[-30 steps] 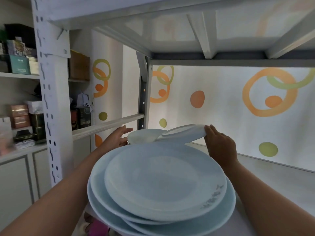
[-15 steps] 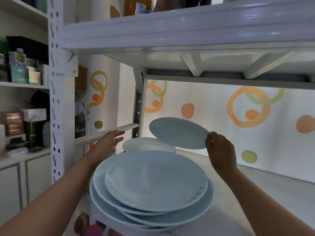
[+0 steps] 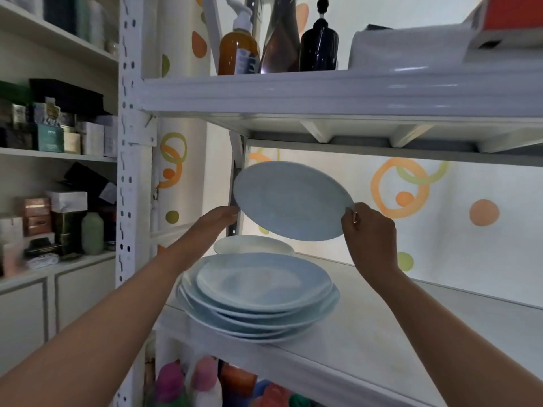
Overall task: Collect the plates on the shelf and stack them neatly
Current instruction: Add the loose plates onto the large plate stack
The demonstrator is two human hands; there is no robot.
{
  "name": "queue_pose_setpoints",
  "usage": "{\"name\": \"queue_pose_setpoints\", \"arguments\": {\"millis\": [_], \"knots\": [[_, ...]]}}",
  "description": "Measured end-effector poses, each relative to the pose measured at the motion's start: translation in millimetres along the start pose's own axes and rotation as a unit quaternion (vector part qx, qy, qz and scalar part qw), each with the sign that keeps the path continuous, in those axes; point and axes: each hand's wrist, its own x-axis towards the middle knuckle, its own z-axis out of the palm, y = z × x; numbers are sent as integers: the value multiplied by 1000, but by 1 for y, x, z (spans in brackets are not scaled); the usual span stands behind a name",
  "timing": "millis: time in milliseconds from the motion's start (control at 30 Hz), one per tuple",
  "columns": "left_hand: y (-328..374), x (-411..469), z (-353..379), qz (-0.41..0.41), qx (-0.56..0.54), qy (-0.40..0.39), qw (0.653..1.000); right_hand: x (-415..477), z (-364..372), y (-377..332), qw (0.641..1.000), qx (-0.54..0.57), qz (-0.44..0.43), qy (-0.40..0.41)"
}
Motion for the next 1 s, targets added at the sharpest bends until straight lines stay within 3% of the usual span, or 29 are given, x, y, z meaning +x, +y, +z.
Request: {"name": "queue_pose_setpoints", "arguments": {"millis": [167, 367, 467, 600, 733, 833, 1000], "knots": [[32, -11, 24, 38, 28, 9, 999, 2, -26, -13, 996, 61, 65, 2], [38, -20, 25, 40, 35, 112, 992, -11, -49, -27, 972, 136, 174, -78], [37, -26, 19, 7, 24, 117, 993, -16, -49, -35, 926, 222, 273, -135], [39, -35, 10, -23, -6, 135, 990, -17, -48, -53, 824, 361, 375, -225], [33, -47, -2, -50, 78, 155, 984, -22, -44, -68, 768, 387, 411, -302], [27, -60, -7, -51, 170, 143, 974, -27, -38, -67, 762, 364, 414, -341], [17, -76, -13, -31, 246, 126, 961, -34, -30, -66, 786, 276, 388, -393]]}}
